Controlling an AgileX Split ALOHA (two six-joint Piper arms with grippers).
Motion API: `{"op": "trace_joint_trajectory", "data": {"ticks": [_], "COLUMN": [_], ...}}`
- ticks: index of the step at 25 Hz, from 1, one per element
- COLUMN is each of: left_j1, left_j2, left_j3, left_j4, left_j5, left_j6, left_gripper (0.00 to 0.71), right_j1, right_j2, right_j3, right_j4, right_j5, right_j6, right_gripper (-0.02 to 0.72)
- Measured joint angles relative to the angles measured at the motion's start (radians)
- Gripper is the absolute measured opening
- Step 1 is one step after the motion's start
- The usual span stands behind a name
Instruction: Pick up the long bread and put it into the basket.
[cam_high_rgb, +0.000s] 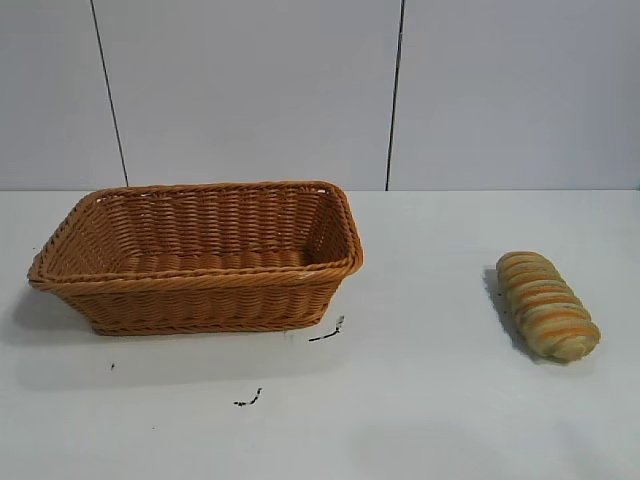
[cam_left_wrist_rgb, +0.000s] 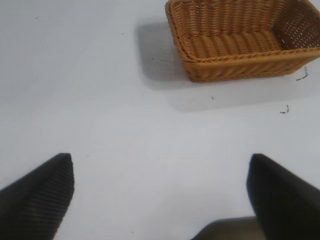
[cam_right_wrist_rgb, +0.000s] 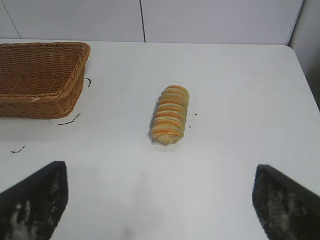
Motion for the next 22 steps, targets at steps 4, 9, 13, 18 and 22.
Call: {"op": "trace_joint_trajectory", "data": {"ticks": [4, 9, 13, 18, 22], "left_j1": [0.0, 0.0, 0.0, 0.0, 0.0], "left_j2": [0.0, 0.0, 0.0, 0.0, 0.0], "left_j3": [0.0, 0.0, 0.0, 0.0, 0.0], "left_j4": [0.0, 0.0, 0.0, 0.0, 0.0], "left_j5": [0.0, 0.0, 0.0, 0.0, 0.0], "left_j6": [0.0, 0.0, 0.0, 0.0, 0.0], "left_gripper": [0.692, 0.692, 0.692, 0.692, 0.692], "right_j1": [0.0, 0.0, 0.0, 0.0, 0.0], "right_j2": [0.0, 0.0, 0.0, 0.107, 0.323], "right_j3": [0.0, 0.0, 0.0, -0.042, -0.119], "right_j4": [0.0, 0.0, 0.0, 0.0, 0.0], "right_j5": [0.0, 0.0, 0.0, 0.002, -0.002], "right_j6": [0.0, 0.0, 0.003, 0.042, 0.048], "right_gripper": [0.689, 0.689, 0.689, 0.689, 0.689]}}
